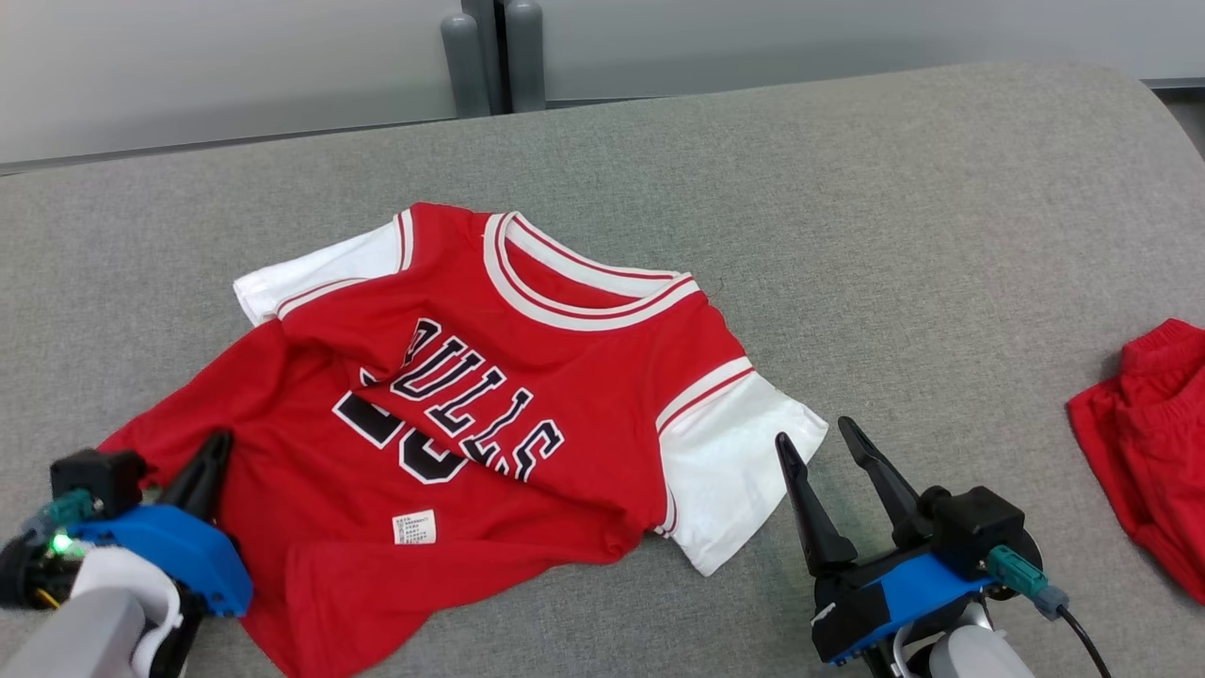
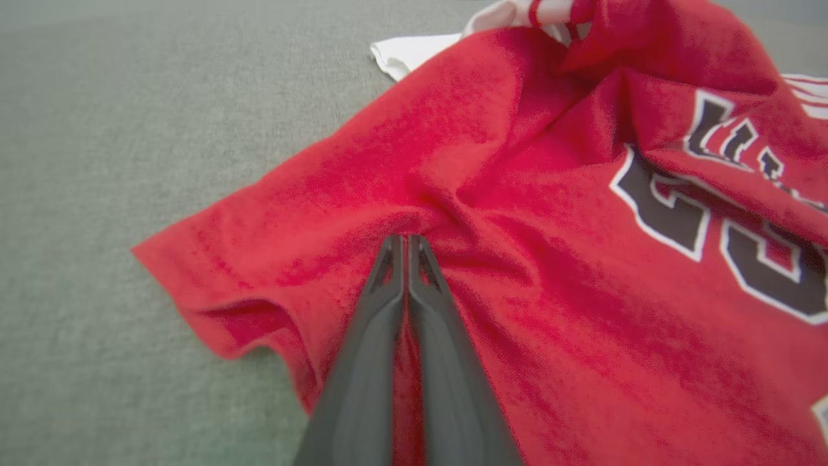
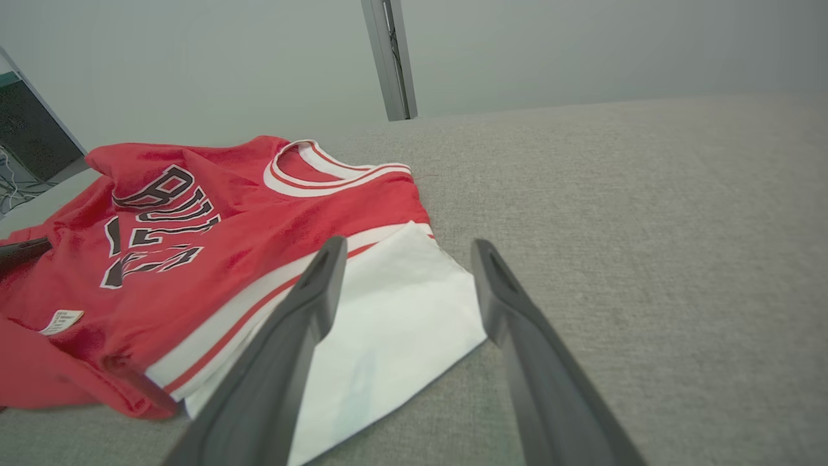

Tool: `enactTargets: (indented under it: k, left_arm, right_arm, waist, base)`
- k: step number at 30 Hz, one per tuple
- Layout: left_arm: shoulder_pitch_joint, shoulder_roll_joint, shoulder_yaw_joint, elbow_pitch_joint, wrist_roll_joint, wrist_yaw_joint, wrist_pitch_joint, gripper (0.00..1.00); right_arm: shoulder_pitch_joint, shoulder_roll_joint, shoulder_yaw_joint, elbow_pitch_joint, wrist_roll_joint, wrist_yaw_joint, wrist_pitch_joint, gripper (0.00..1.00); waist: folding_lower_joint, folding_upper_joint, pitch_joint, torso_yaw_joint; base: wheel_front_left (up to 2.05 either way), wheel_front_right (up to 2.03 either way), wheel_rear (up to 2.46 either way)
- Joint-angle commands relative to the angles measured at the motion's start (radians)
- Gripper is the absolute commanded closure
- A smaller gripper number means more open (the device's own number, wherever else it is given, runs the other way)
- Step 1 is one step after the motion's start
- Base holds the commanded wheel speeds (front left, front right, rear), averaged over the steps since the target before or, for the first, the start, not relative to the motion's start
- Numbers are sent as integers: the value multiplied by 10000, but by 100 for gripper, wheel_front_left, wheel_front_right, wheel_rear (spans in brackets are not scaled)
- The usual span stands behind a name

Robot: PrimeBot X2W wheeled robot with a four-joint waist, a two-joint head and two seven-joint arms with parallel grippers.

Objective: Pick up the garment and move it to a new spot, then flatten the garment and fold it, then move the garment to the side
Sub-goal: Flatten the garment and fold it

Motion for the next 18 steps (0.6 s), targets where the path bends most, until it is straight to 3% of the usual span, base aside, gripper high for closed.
enactTargets:
  k: [1, 11, 18]
  left_arm:
    - [-394, 158, 149, -196, 63, 18, -57, 100]
    - [-1533, 1423, 1849, -2406, 1028, 18, -71, 100]
    - [-1522, 1828, 2433, -2343, 1309, 18, -71, 100]
  right_arm:
    - [4, -36, -38, -59, 52, 1, 0, 0]
    - [83, -36, 73, -137, 339, 2, 0, 0]
    - [76, -36, 159, -196, 417, 2, 0, 0]
  waist:
    - [-1, -1, -7, -11]
    - [-1, -1, -37, -178]
    - [-1, -1, 93, -345]
  base:
    - [0, 0, 0]
    - [0, 0, 0]
    - [0, 0, 0]
